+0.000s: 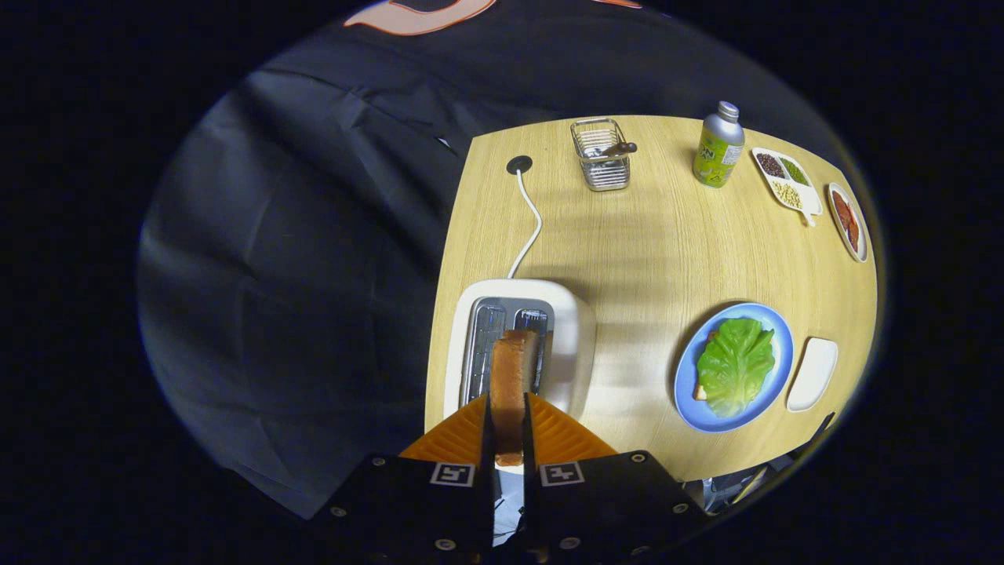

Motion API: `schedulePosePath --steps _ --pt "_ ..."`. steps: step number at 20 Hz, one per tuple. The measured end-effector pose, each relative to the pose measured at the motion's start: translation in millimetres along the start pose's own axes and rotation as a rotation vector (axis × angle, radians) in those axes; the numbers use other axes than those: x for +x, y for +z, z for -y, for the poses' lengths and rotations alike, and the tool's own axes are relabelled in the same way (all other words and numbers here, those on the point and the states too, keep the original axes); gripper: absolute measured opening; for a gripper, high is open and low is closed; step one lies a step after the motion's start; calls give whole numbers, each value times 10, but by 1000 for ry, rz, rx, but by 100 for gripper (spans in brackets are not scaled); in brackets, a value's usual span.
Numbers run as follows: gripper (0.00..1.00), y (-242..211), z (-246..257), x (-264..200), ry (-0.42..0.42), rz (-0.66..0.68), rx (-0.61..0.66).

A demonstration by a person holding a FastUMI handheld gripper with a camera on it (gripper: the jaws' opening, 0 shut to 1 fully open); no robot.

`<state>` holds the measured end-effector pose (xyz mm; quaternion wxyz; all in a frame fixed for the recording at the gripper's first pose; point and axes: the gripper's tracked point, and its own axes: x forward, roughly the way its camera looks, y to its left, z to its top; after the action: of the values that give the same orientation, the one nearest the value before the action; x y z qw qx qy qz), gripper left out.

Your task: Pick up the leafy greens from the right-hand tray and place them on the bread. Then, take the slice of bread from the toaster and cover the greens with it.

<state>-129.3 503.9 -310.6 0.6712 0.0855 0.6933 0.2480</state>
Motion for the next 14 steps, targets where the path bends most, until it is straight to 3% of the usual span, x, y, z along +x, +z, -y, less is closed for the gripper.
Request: schedulePosePath --steps 7,14 --pt "13 100 151 -444 109 70 16" --pt "13 65 646 -698 163 114 52"
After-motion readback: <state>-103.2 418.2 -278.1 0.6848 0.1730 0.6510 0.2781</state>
